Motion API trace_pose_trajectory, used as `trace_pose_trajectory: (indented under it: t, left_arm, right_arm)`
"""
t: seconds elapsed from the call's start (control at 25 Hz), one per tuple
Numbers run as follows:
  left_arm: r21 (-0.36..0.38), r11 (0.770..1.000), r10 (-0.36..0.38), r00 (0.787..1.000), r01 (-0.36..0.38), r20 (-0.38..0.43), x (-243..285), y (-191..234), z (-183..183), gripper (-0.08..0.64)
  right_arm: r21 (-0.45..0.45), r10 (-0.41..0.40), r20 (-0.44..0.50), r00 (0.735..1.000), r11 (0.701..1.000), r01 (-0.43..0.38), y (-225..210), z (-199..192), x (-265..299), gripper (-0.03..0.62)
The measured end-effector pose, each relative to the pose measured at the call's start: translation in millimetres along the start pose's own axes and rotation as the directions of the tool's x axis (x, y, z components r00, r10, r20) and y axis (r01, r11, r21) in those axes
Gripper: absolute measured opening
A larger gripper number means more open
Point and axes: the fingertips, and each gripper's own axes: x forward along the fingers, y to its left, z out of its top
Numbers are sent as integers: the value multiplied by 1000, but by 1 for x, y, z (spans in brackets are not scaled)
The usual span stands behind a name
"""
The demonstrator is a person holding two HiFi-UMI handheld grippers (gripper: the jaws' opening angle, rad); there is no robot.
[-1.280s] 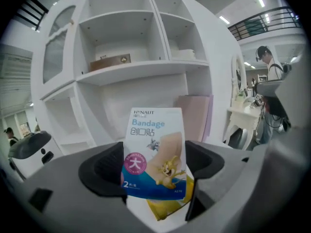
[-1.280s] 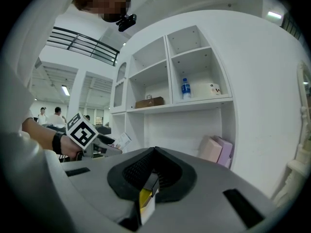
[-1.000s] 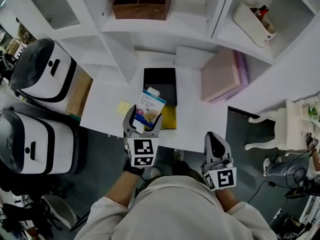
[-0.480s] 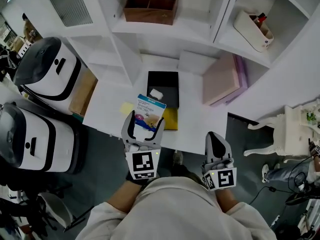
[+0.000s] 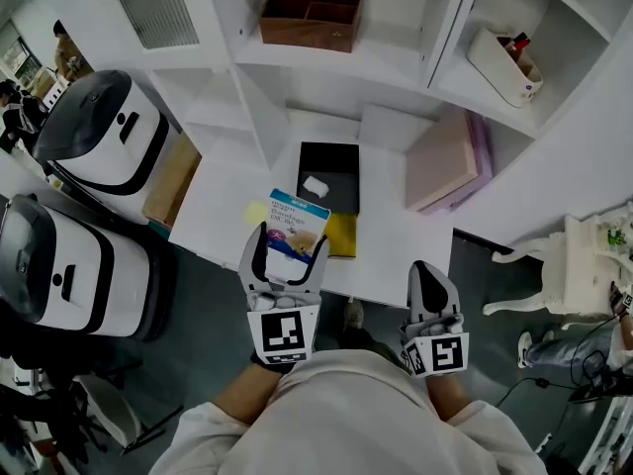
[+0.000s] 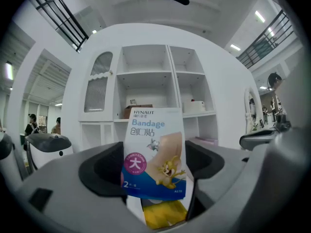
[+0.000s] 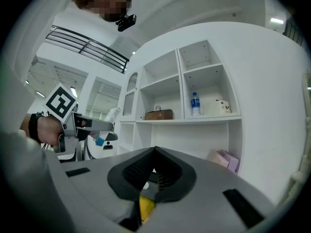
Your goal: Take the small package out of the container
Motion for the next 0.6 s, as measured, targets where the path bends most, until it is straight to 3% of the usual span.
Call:
trace_pose_trajectory:
  t: [0.6]
  left_arm:
    - [-9,1000,9,1000,-10,-19,-6,1,-1,396]
  right_arm:
    - [-4,-1,-1,1000,1000,1,-1,0,-1,25]
